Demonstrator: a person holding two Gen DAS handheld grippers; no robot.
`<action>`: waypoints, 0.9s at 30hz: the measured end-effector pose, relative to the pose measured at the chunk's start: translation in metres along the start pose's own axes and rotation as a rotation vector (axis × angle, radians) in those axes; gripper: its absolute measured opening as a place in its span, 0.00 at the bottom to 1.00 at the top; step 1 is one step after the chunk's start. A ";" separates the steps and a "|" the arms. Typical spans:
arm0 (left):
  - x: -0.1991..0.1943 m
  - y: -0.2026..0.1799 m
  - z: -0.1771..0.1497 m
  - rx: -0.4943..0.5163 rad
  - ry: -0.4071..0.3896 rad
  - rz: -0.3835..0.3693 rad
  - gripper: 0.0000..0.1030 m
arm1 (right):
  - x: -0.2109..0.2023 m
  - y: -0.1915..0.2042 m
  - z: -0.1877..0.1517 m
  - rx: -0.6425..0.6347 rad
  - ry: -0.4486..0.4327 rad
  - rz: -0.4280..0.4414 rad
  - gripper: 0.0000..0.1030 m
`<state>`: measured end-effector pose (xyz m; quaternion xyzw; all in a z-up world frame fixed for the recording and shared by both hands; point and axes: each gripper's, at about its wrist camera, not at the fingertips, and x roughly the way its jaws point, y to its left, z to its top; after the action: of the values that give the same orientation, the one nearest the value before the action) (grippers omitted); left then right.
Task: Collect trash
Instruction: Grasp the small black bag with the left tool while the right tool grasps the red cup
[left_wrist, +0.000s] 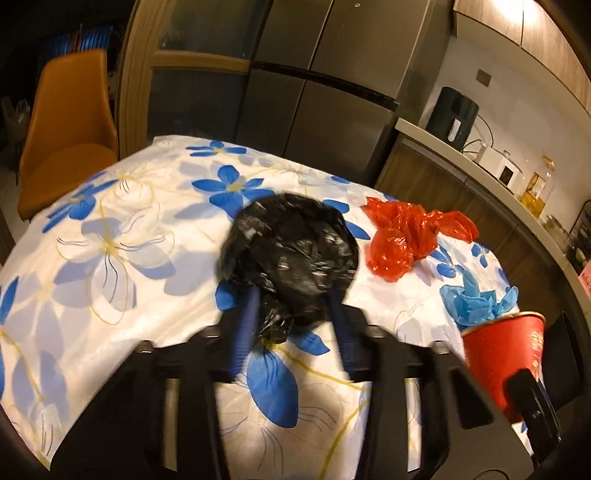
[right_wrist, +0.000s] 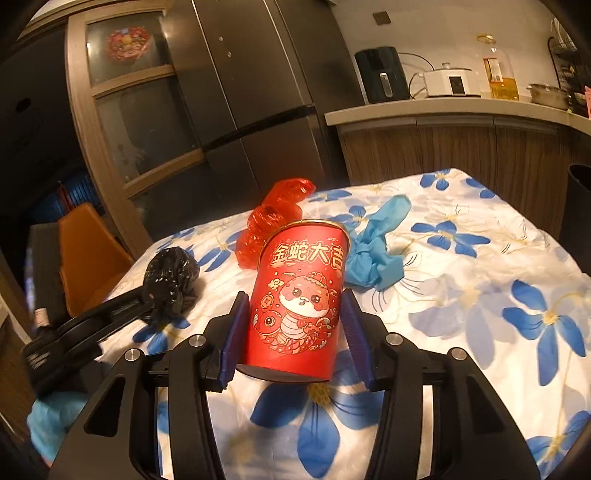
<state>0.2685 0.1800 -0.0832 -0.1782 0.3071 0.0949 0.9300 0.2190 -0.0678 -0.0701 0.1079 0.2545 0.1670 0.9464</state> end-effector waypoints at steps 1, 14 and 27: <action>-0.001 0.001 -0.001 -0.004 -0.003 -0.004 0.19 | -0.002 0.000 0.000 -0.003 -0.003 0.004 0.48; -0.077 -0.025 -0.017 -0.004 -0.136 -0.071 0.09 | -0.051 -0.015 0.011 -0.015 -0.084 0.012 0.48; -0.107 -0.081 -0.037 0.084 -0.141 -0.130 0.09 | -0.098 -0.050 0.022 0.017 -0.144 -0.046 0.48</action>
<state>0.1871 0.0841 -0.0246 -0.1518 0.2323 0.0336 0.9601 0.1634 -0.1529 -0.0219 0.1219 0.1895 0.1348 0.9649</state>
